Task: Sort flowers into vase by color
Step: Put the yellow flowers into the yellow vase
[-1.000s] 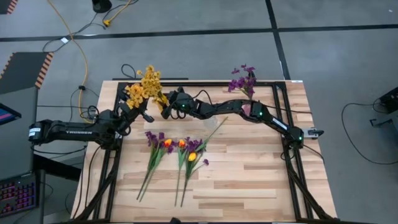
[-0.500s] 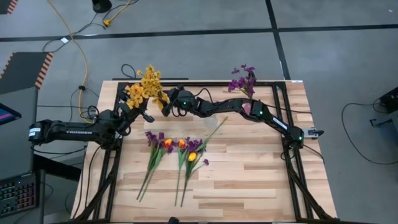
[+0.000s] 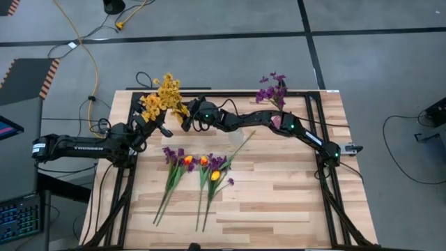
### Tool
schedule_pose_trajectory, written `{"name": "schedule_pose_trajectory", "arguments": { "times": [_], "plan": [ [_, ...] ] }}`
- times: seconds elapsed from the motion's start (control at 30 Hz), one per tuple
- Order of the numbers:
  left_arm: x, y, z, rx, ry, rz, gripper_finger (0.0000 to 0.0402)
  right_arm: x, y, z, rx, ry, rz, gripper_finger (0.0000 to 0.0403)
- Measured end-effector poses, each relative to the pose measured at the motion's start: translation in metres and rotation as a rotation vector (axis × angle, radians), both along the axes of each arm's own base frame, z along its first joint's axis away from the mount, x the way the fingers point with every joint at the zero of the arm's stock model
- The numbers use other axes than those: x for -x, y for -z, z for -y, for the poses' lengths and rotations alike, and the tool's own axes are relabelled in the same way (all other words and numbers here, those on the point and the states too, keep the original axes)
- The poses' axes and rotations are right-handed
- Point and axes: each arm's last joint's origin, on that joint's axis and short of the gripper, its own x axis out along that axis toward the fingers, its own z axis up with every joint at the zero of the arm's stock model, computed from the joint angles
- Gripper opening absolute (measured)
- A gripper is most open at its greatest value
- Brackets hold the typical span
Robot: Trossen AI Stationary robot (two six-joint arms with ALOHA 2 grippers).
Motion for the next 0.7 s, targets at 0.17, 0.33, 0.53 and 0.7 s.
{"name": "schedule_pose_trajectory", "arguments": {
  "times": [0.17,0.33,0.53,0.7],
  "plan": [
    [0.0000,0.0000,0.0000,0.000,0.000,0.000,0.0000,0.0000,0.0002,0.0000,-0.001,0.000,-0.001,0.0237],
    [0.0000,0.0000,0.0000,0.000,0.000,0.000,0.0000,0.0000,0.0002,0.0000,-0.001,0.000,-0.001,0.0210],
    [0.0000,0.0000,0.0000,0.000,-0.001,0.000,0.0000,0.0000,0.0002,0.0000,-0.001,0.000,-0.001,0.0187],
    [0.0006,0.0002,-0.0006,0.005,-0.030,-0.006,0.0000,-0.0001,0.0001,0.0000,0.000,0.000,0.000,0.0184]
  ]
}}
